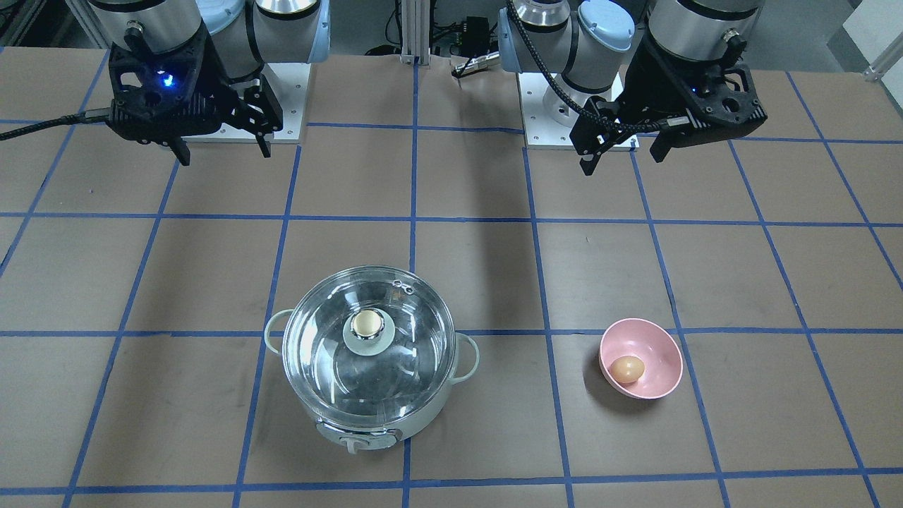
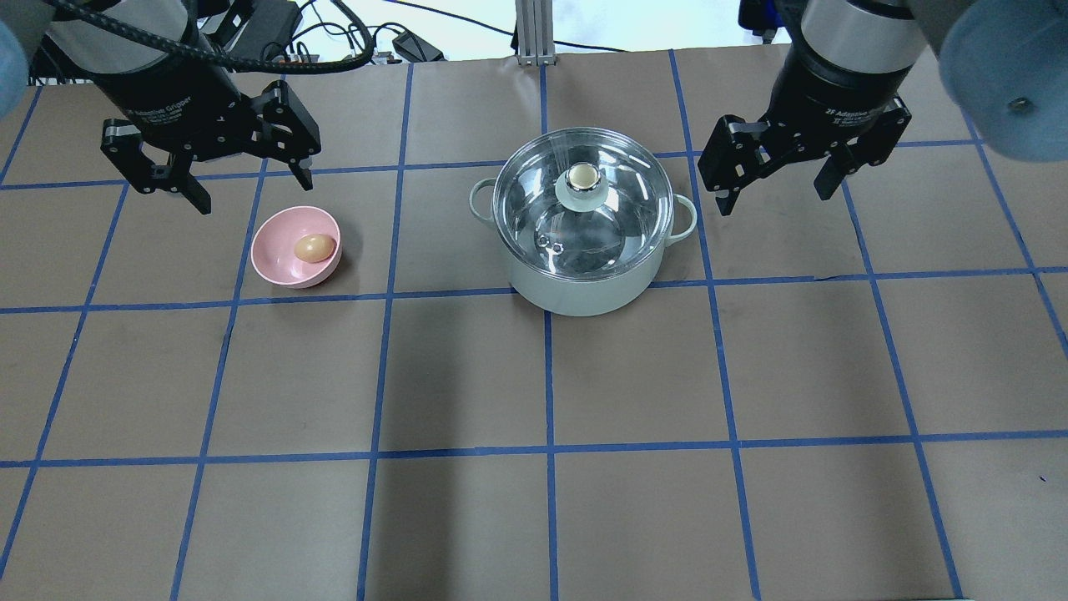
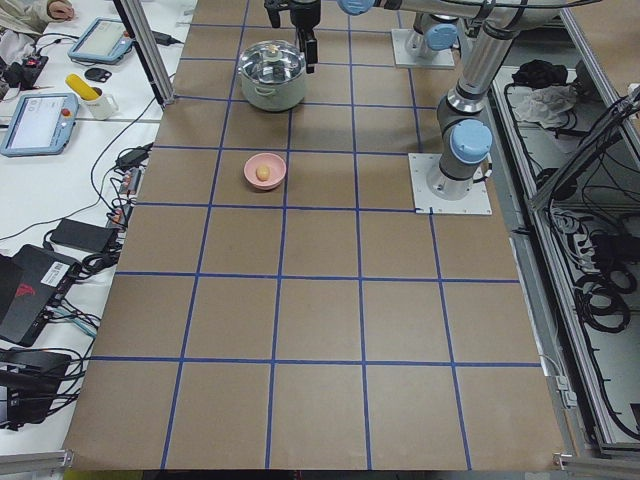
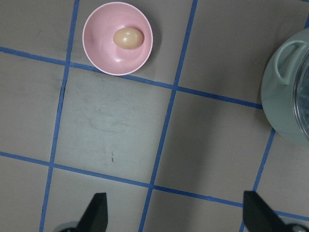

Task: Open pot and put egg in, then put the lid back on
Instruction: 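Move the right gripper over the lid knob while the left approaches the bowl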

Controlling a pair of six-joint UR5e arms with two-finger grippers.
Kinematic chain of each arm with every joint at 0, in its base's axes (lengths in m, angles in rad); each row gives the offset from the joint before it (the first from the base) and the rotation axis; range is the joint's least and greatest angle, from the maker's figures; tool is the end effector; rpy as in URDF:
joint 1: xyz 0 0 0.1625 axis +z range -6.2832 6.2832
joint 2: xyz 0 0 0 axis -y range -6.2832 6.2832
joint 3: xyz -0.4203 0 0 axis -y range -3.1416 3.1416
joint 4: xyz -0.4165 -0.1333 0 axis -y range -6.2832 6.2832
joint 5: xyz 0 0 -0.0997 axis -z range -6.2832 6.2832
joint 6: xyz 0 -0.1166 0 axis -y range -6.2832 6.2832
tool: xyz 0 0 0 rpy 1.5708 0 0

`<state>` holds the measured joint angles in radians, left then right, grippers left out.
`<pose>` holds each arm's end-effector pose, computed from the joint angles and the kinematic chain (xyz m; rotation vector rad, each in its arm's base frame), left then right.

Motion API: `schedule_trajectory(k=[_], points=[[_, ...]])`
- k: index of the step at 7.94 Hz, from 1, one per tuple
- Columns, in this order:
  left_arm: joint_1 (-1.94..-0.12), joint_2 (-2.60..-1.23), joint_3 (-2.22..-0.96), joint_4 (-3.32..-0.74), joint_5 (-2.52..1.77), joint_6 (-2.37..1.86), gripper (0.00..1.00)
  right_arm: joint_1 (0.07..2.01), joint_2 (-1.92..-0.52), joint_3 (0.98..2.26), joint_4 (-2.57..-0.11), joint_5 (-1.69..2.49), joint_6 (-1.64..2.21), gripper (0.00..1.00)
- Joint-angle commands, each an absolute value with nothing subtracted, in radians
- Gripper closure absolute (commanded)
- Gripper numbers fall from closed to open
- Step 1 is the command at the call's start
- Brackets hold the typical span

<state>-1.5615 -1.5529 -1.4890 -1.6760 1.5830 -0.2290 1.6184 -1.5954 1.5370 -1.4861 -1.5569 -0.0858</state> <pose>-0.1272 -0.5072 0.5070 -0.3719 3.1067 0.0065 0.1587 -0.4951 0.4878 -0.2081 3.1200 0.0407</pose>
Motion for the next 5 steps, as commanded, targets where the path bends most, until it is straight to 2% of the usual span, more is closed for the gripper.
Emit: schedule_trajectory(k=[1, 5], points=[[-1.546, -1.552, -1.486, -1.654, 1.586, -0.219, 0.00, 1.618, -1.595, 1.537, -1.486, -1.557, -0.086, 0.00], [-1.425, -1.645, -1.493, -1.516, 1.588, -0.245, 0.00, 1.618, -1.595, 1.537, -1.488, -1.557, -0.086, 0.00]])
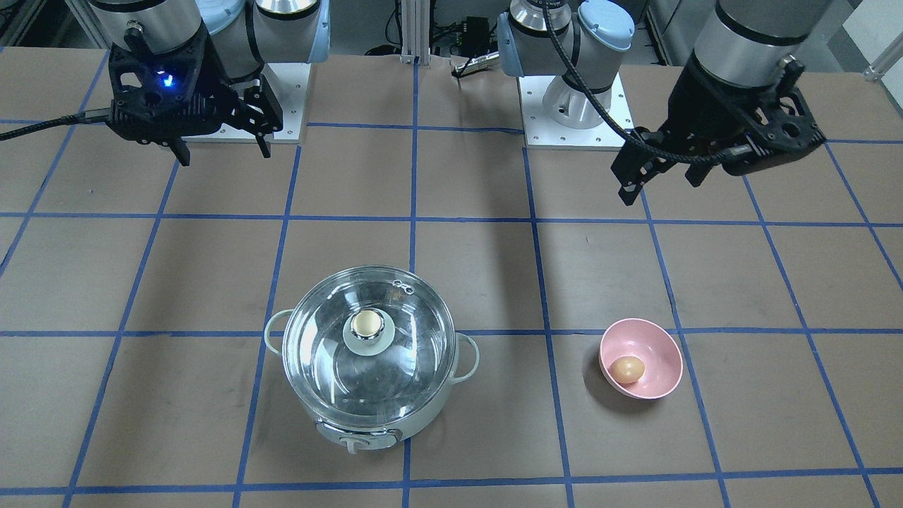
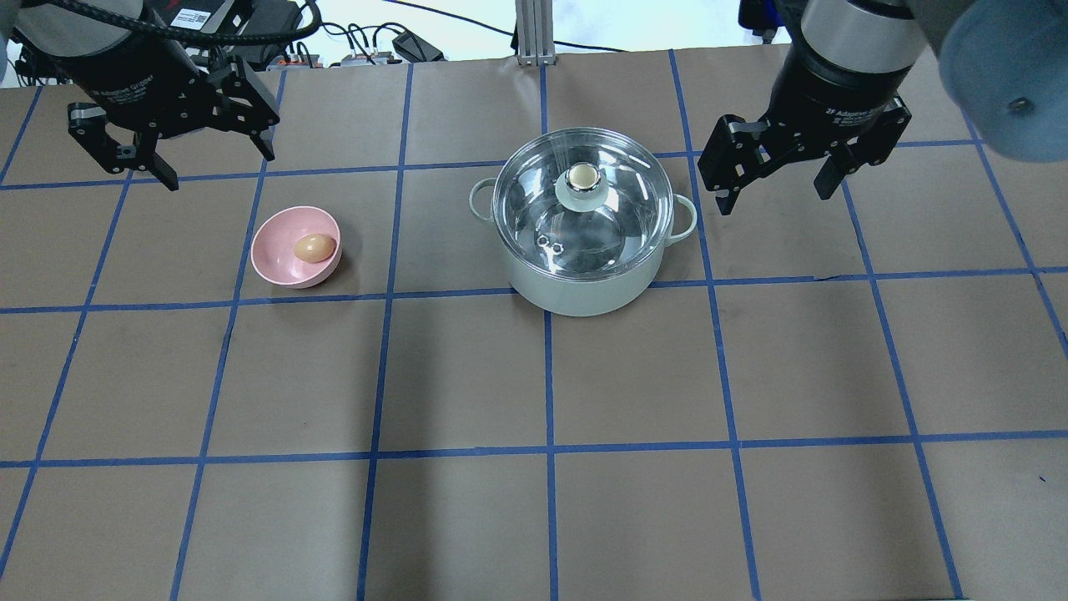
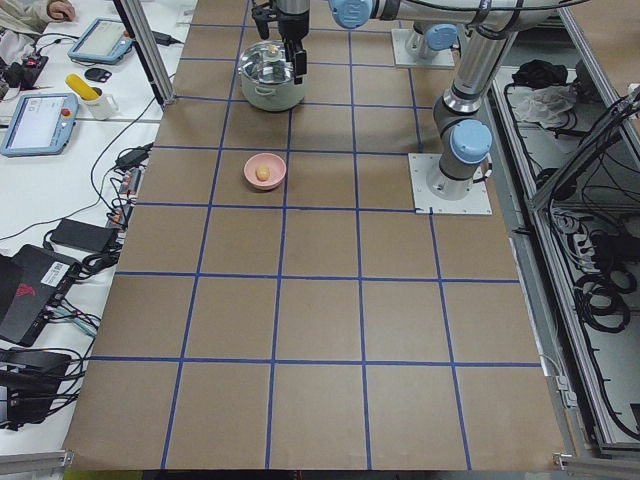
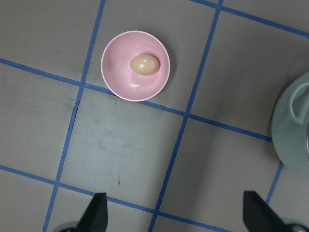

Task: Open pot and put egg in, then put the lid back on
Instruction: 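Move the right gripper over the lid knob while the left approaches the bowl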

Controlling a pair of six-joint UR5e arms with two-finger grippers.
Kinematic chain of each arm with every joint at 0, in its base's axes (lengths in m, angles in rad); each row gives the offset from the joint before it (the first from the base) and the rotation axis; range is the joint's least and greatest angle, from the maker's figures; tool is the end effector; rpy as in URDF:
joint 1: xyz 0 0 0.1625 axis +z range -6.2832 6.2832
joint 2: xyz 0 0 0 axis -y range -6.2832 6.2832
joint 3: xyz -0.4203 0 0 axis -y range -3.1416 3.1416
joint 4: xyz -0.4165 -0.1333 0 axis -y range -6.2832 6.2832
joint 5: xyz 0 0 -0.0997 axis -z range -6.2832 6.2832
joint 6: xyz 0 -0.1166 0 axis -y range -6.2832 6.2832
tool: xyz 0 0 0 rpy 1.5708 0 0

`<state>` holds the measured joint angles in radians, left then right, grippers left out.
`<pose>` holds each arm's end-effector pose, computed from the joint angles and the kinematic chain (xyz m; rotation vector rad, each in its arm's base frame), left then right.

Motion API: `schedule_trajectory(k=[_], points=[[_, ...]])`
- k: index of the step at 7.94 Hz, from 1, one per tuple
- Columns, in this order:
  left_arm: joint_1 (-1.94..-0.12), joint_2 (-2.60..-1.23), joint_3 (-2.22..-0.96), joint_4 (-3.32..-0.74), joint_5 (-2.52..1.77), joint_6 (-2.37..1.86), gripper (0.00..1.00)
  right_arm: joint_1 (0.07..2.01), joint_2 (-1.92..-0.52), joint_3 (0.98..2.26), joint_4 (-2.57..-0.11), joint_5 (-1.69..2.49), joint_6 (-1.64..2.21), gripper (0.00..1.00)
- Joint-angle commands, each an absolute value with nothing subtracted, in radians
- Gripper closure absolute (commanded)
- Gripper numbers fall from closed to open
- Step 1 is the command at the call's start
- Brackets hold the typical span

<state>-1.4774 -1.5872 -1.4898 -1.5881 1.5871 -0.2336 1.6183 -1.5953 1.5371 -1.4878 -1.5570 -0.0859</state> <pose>-0.0816 -0.5376 0.4979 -0.5097 3.0859 -0.0756 0.1586 -0.4953 0.4879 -0.2082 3.1202 0.0383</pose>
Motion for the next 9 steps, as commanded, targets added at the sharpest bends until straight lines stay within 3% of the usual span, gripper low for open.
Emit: schedule_trajectory(k=[1, 5, 7, 9], points=[[-1.414, -1.678, -1.496, -1.461, 1.588, -0.293, 0.00, 1.618, -1.595, 1.537, -1.488, -1.557, -0.086, 0.00], [-1.390, -1.733, -1.505, -1.433, 1.586, -0.423, 0.00, 1.618, -1.554, 1.516, -1.508, -1.562, -0.066, 0.00], [-1.390, -1.779, -1.506, -1.401, 1.586, -0.587, 0.00, 1.635, -1.415, 1.419, -1.587, -1.555, 0.102, 0.00], [-1.388, -1.843, -1.509, -1.289, 1.585, -0.670, 0.00, 1.771, -1.298, 1.370, -1.725, -1.528, 0.306, 0.00]])
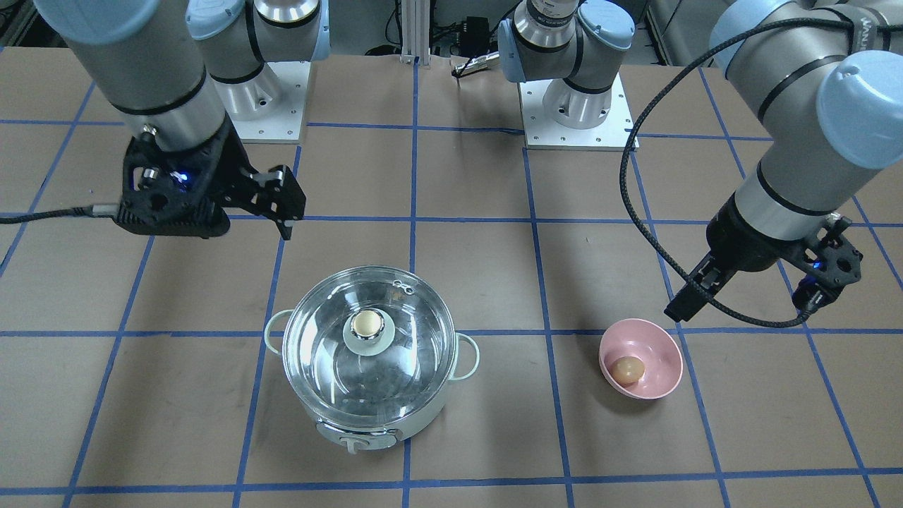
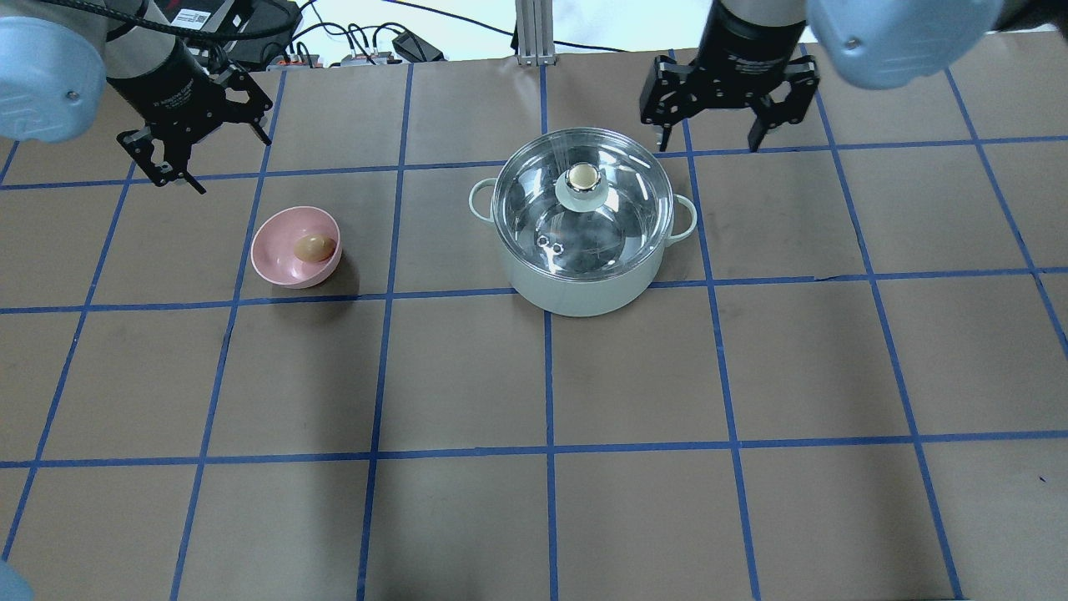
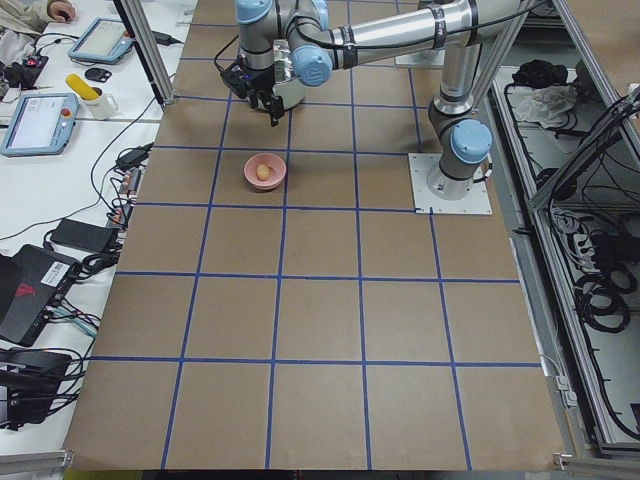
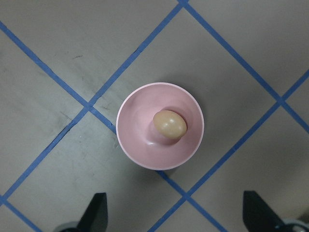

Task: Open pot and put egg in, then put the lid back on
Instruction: 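Move the right gripper over the lid knob while the left approaches the bowl, then grasp the glass lid knob with the right gripper while the left lowers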

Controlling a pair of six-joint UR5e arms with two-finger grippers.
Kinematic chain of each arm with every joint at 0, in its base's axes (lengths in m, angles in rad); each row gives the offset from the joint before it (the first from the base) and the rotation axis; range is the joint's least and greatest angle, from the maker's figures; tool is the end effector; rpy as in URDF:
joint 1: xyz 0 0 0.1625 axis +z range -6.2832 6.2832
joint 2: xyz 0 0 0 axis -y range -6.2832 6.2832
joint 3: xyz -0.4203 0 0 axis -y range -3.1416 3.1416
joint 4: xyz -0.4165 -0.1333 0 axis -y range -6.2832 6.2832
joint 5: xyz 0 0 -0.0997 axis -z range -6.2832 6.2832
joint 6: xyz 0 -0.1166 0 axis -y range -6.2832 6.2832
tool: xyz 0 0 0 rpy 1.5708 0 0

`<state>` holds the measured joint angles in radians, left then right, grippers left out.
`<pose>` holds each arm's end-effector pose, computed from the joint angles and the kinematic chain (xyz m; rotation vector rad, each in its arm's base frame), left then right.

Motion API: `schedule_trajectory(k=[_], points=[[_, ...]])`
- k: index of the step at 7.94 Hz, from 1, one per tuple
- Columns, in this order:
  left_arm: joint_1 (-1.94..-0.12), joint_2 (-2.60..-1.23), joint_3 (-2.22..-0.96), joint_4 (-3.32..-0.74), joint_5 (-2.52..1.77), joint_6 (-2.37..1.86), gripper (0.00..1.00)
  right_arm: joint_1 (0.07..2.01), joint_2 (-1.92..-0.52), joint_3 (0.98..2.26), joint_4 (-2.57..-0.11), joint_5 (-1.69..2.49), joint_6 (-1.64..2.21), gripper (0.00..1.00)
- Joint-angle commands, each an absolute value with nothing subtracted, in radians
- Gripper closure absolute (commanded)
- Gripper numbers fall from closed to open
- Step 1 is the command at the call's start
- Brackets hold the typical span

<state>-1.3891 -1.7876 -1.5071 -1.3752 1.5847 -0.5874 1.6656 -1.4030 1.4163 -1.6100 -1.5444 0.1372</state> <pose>-0.0199 -0.6204 0.3972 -1.1768 2.9066 -0.0697 0.1916 -0.5738 0.4574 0.0654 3.1115 -0.0353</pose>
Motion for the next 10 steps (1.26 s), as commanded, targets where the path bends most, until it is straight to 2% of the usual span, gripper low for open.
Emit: schedule_trajectory(k=[1, 4, 8, 10], points=[[-1.388, -1.871, -1.509, -1.264, 1.586, -0.802, 0.00, 1.819, -1.261, 1.371, -1.793, -1.528, 0.381, 0.00], [-1.382, -1.936, -1.535, -1.255, 1.580, -0.929, 0.00, 1.821, -1.160, 1.374, -1.911, -1.542, 0.390, 0.00], [-1.345, -1.985, -1.557, -1.235, 1.572, -0.913, 0.00, 1.821, -1.149, 1.377, -1.916, -1.542, 0.413, 0.00], [-1.339, -2.003, -1.559, -1.232, 1.575, -0.919, 0.00, 1.821, -1.092, 1.384, -1.963, -1.540, 0.439, 0.02]])
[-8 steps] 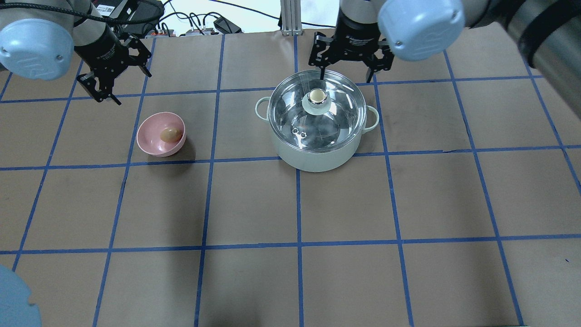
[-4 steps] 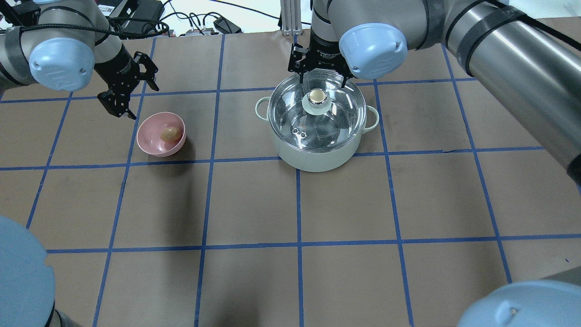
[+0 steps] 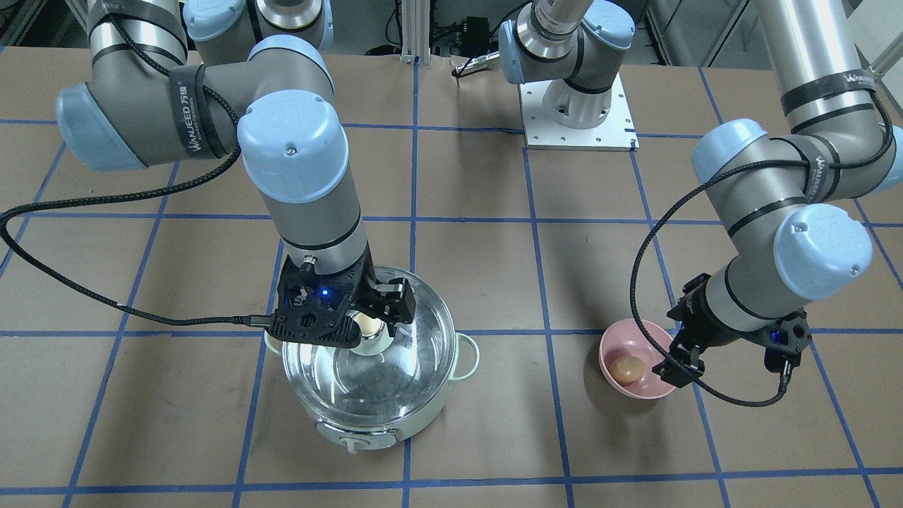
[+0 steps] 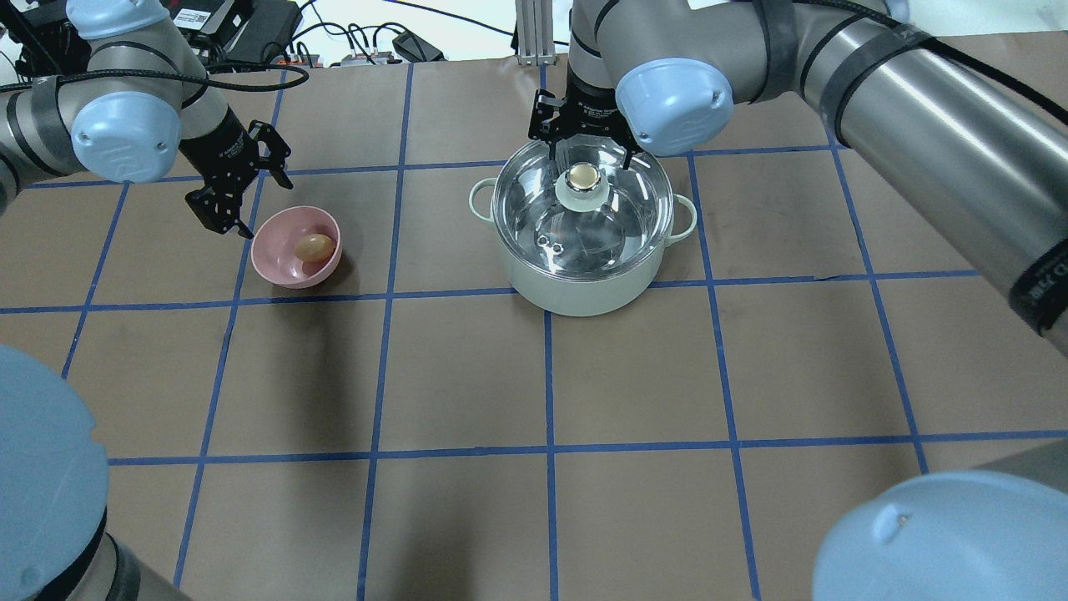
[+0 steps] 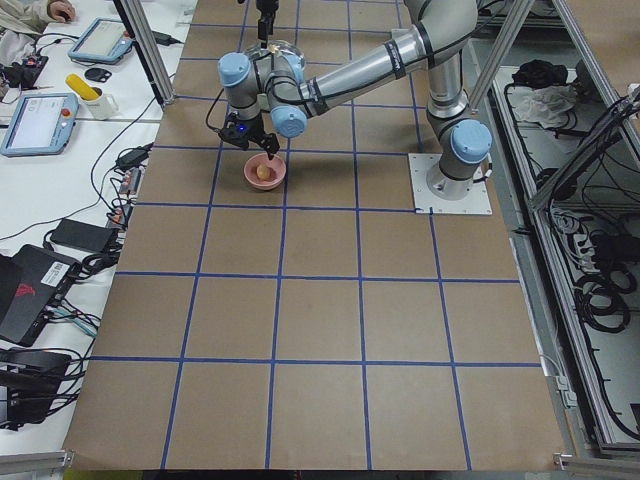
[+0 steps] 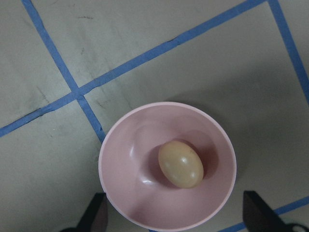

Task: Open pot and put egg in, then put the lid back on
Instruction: 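Grasp the glass lid knob with the right gripper while the left lowers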

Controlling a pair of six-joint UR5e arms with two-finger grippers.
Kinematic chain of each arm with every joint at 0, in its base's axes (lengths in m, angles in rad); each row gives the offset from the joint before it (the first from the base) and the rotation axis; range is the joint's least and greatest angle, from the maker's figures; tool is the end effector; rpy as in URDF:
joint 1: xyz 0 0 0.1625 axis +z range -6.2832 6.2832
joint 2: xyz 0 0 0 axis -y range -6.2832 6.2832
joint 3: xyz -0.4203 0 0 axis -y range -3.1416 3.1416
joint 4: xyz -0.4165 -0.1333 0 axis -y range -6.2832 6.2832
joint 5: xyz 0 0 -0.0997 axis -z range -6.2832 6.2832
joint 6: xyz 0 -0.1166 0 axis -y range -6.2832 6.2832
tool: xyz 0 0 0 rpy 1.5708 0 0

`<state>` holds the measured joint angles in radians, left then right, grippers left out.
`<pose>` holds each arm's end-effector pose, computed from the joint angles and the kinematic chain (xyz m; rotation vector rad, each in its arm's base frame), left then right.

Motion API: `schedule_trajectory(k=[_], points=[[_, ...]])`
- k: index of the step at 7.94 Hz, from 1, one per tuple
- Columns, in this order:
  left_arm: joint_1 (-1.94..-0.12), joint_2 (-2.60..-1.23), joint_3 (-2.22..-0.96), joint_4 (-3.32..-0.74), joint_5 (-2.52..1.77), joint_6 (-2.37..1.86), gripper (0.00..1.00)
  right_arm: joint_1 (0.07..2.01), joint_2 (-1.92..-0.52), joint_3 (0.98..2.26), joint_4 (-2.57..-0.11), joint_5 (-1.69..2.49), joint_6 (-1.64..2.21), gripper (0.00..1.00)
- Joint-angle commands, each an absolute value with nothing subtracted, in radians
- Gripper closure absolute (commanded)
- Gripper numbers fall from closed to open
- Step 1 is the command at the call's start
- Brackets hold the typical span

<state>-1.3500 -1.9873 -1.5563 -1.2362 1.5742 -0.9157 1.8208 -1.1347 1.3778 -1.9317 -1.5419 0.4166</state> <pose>0.0116 -0.6584 0.2609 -1.6756 2.6247 0.0969 0.3042 -0.6391 0.3392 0.2530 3.0614 -0.1567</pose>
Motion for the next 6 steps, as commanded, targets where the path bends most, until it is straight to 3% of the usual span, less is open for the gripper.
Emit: schedule_trajectory(k=[1, 4, 6], points=[[-1.318, -2.003, -1.557, -1.232, 1.574, -0.920, 0.00, 1.821, -1.097, 1.384, -1.957, -1.529, 0.445, 0.05], [-1.310, -2.052, -1.560, -1.204, 1.572, -0.992, 0.00, 1.821, -1.123, 1.384, -1.890, -1.531, 0.391, 0.42], [-1.312, -2.057, -1.600, -1.204, 1.568, -0.994, 0.00, 1.821, -1.129, 1.384, -1.865, -1.528, 0.391, 0.48]])
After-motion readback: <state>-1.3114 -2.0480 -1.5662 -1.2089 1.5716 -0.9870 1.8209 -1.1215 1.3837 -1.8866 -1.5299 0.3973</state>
